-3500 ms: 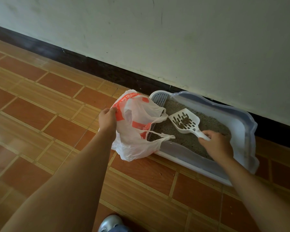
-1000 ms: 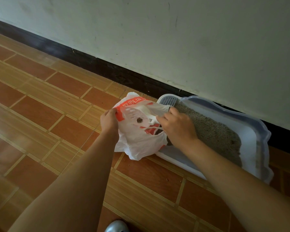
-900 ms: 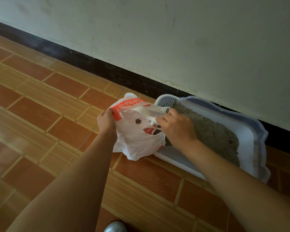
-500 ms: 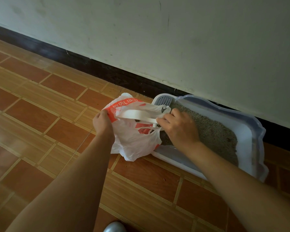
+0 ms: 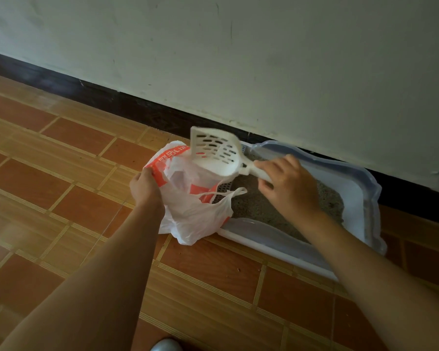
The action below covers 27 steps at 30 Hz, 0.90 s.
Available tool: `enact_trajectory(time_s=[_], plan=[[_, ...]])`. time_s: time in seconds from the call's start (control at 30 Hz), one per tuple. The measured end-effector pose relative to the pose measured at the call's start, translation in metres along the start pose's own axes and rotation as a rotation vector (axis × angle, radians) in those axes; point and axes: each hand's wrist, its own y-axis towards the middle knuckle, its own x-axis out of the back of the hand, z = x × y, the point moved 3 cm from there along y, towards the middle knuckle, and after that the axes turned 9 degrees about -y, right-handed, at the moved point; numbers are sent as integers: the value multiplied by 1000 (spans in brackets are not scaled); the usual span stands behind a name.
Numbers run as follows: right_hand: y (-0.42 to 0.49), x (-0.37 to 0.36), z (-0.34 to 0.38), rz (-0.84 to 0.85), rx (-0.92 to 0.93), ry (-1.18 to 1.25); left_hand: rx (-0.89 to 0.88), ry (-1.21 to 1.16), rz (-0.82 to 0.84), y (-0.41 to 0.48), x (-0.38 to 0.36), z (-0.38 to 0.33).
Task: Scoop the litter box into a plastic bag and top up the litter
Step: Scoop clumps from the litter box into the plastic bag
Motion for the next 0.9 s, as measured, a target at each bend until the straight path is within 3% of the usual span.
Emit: enact_trajectory(time_s=[0.13,0.37,0.73,0.9], plan=[[-12,4,-37,47,-257,17,-39,75,30,-2,-8,2],[-43,2,-92,417,-586,88,-48,162,103,-8,-33,14],[-76,16,-113,784,-522,-37,-41,178,82,-10,-55,30],[-90,18,-122,873,-533,-60,-87,173,84,-10,-64,30]])
